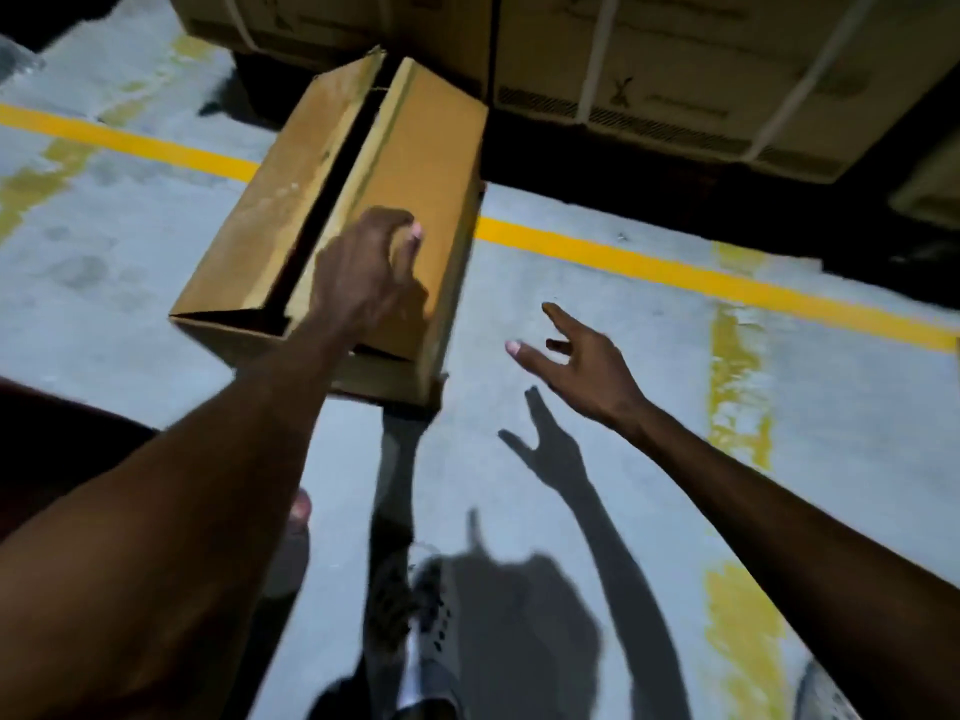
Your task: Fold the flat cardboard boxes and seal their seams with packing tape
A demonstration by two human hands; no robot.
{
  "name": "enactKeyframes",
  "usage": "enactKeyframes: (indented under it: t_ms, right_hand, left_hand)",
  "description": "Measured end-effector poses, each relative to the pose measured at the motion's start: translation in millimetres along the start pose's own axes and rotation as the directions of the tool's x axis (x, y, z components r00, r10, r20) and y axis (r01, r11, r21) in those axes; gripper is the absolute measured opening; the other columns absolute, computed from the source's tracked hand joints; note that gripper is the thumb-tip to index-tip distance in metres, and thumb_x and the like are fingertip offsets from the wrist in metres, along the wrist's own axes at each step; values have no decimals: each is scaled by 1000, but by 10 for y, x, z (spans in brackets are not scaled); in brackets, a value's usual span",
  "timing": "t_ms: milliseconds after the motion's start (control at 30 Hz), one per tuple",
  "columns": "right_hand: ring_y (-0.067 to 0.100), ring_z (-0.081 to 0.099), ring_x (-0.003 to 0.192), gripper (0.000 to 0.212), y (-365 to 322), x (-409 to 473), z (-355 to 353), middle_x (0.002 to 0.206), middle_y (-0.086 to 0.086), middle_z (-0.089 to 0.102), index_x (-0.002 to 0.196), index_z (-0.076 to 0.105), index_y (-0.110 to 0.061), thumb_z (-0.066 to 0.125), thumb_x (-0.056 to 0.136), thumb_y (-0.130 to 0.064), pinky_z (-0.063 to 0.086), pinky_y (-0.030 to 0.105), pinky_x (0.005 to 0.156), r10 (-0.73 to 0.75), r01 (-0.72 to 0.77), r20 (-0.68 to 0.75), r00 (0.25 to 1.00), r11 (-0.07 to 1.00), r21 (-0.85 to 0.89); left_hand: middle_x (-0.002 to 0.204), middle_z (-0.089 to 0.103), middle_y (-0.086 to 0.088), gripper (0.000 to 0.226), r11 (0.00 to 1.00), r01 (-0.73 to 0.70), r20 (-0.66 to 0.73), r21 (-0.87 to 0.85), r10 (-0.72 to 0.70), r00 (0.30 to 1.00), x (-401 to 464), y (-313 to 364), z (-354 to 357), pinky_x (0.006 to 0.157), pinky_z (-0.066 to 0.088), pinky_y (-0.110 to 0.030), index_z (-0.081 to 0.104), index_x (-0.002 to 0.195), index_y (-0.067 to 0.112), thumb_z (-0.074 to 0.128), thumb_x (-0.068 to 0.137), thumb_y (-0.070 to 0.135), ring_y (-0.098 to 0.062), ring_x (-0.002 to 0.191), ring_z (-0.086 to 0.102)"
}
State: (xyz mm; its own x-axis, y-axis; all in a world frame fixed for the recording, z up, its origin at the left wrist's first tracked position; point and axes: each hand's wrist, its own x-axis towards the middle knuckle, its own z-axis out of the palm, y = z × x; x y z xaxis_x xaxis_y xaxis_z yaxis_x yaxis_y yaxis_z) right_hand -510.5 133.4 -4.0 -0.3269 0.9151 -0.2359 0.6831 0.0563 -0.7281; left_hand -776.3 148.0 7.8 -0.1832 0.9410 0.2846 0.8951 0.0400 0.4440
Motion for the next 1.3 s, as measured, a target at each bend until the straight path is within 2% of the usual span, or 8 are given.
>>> enactKeyframes:
  t_ms: [133,333,500,633,867,1000,1133,1300]
  right_hand:
    - [10,56,130,89,465,-824,-930,159,-8,38,157,30,-29,59,85,-72,47,38,105,40,-48,-41,998,975,-217]
    - [16,60,125,90,1260,-2050,-2292,157,-3,43,158,27,-28,52,86,-76,49,44,100,170,-227,-190,967,912,-342]
    - [23,61,122,94,2039,-3181,-3156,143,5,58,158,25,-28,44,84,-83,49,38,94,287,-282,-79,955,785,-552]
    - [30,57,123,89,2886,-4096,-3446,137,11,60,159,23,-25,46,89,-76,41,32,83,447,-416,-88,890,718,-559]
    - [38,58,119,78,4756,-4587,-3309,135,20,59,147,37,-9,53,94,-64,50,44,93,682,-739,-286,673,617,-269]
    - [38,47,130,77,5517,-4414,-3149,152,21,38,147,34,-5,60,94,-54,47,45,101,707,-782,-336,623,574,-243]
    - [41,32,139,95,6037,-4260,-3041,158,23,21,149,26,-4,67,85,-62,44,55,105,719,-826,-409,561,516,-226]
    - [50,37,137,91,6306,-4137,-2952,162,30,8,155,11,-3,59,95,-53,45,52,104,742,-833,-378,553,483,-269]
  left_hand:
    - [131,65,-3,45,965,-226,232,-129,251,940,-451,1346,302,91,51,-43,63,127,20,43,100,50,-30,117,62]
    - [146,52,6,52,899,-379,423,-220,438,793,-1047,3402,737,97,44,-37,53,139,24,40,101,56,-21,128,55]
    - [148,49,4,55,813,-488,513,-317,580,634,-1569,4813,1145,98,42,-37,49,142,24,40,100,58,-22,131,51]
    - [151,45,6,58,755,-536,577,-378,645,501,-2072,5662,1620,99,41,-37,45,145,26,38,100,61,-21,133,49]
    - [161,28,4,68,764,-446,675,-467,634,379,-2709,6410,2783,105,39,-40,26,155,22,35,99,61,-21,139,43]
    - [164,18,4,75,752,-429,672,-500,650,356,-2801,6522,3371,101,41,-42,17,157,22,36,97,63,-24,136,46]
    - [165,13,4,78,748,-429,684,-507,652,327,-2802,6458,3738,98,43,-44,12,158,22,37,97,64,-24,131,50]
    - [166,9,1,79,769,-412,721,-489,622,305,-2774,6338,3961,98,42,-44,8,159,19,36,99,62,-27,135,47]
